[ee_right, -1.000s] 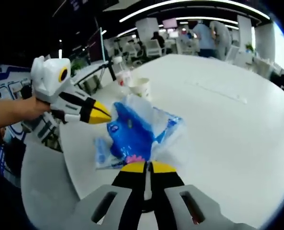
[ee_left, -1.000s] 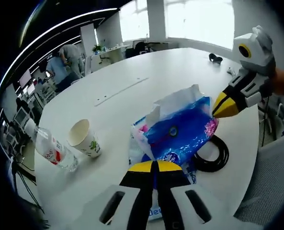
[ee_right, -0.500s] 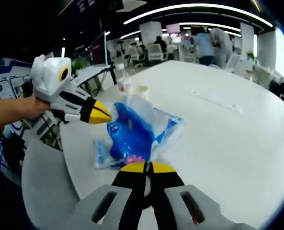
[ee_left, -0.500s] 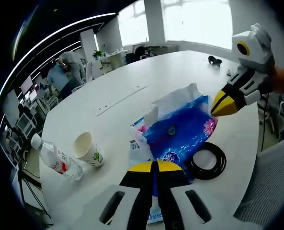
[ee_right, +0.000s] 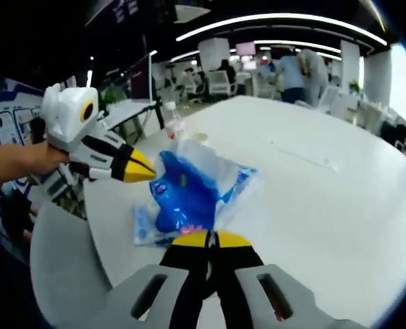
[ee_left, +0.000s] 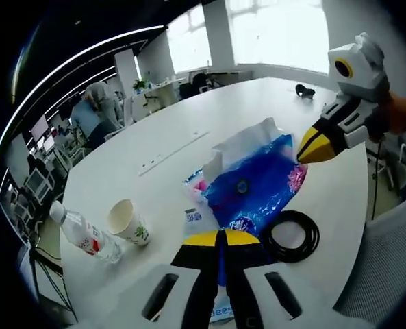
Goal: Arrange the tabletop items into an orderly group along one side of the table until the central work area is clear of visible clutter.
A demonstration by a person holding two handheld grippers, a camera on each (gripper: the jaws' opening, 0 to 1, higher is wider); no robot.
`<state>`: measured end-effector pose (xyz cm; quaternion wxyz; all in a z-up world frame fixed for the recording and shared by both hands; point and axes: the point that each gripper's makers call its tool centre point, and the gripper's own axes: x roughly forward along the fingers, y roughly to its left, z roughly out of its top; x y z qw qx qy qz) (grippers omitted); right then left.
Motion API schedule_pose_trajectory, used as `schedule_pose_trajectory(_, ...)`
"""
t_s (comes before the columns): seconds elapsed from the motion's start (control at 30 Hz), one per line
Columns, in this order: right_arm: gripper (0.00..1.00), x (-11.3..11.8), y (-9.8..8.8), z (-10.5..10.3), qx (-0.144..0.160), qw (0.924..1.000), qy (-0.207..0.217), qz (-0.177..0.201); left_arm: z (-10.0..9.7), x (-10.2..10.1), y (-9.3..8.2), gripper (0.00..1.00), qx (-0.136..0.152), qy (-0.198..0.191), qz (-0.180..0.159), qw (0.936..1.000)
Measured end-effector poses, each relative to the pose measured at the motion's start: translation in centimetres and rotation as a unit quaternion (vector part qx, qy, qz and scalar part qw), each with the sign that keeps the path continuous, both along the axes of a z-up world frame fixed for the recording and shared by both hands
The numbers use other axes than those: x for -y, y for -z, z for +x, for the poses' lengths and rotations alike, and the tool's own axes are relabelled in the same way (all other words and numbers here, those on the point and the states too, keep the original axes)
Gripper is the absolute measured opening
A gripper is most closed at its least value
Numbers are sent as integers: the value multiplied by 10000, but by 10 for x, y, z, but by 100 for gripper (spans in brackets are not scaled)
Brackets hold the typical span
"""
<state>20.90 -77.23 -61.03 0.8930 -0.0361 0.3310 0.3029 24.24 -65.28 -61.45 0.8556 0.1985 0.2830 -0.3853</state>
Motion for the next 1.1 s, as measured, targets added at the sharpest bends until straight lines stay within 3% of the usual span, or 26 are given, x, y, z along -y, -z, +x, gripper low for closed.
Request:
schedule_pose_trajectory(0.47,0,5,-7,-13,100,9996,201,-186,-9,7,-4,0,42,247,-140,9996)
schedule_pose_trajectory(1.1,0,11,-25,-26,61,9963,787,-344,-16,14,-19,0,39,667,-444,9968)
